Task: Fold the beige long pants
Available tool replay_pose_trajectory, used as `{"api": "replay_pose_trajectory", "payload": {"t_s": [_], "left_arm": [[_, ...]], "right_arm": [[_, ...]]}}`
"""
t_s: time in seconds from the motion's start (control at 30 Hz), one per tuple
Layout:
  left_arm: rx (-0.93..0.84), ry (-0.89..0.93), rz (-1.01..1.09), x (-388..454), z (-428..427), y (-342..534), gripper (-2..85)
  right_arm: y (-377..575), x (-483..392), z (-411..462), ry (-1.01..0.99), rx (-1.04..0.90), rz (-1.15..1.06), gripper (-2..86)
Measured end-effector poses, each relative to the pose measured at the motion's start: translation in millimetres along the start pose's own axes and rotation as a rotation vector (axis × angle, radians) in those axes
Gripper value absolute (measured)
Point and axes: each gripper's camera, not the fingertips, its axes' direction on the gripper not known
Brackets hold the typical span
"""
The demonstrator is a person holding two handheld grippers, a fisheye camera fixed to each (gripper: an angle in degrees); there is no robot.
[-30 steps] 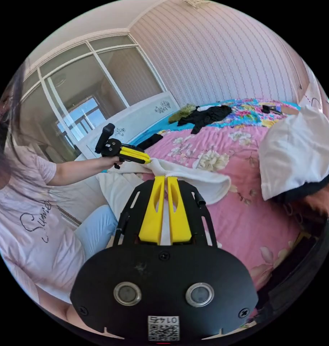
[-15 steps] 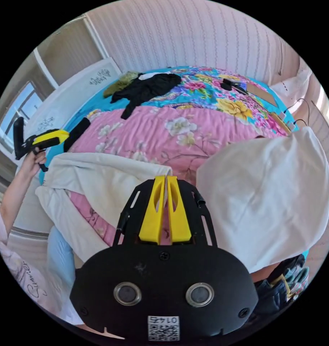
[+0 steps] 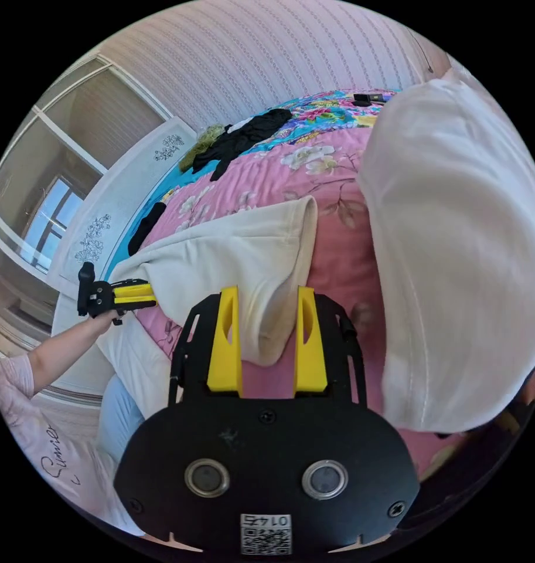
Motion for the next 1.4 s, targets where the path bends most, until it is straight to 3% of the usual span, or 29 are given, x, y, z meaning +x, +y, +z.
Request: {"api": "replay_pose_trajectory", "payload": {"t_s": [0.2,0.4,0.53,0.73,0.9,1.03,1.13,1.23,1.4], "left_arm": [[0.167,-0.098,0.123,19.9,9.0,24.3,5.7],[0.182,-0.07,0.118,21.8,17.9,25.8,0.1],[0.194,-0.063,0.135,24.2,9.5,28.6,-0.8],[0.359,-0.015,0.326,34.3,-79.3,64.0,-0.9],[0.393,0.063,0.466,43.7,-108.7,82.5,-0.9],[0.348,0.13,0.326,35.7,-55.7,76.4,-0.9],[0.302,0.202,0.263,37.4,-41.3,78.9,-0.9],[0.331,0.198,0.308,62.0,-50.7,89.0,-0.8],[0.365,0.293,0.321,131.6,-37.2,70.4,-0.5]], "right_arm": [[-59.7,9.4,31.1,0.081,-0.011,-0.01,11.6],[-86.2,21.3,48.4,0.089,-0.07,-0.014,6.3],[-80.3,14.1,7.4,0.041,0.056,-0.098,4.2],[-91.6,-21.2,-71.2,0.099,0.196,-0.315,1.0],[-138.3,-26.4,-73.8,0.219,0.11,-0.341,1.2],[-182.1,15.1,6.7,0.257,-0.087,-0.206,4.1],[-166.5,51.0,56.8,0.266,-0.239,-0.062,9.8],[-110.5,58.6,45.4,0.082,-0.203,-0.118,11.9],[26.0,77.5,-2.0,-0.02,-0.078,-0.052,11.4]]}}
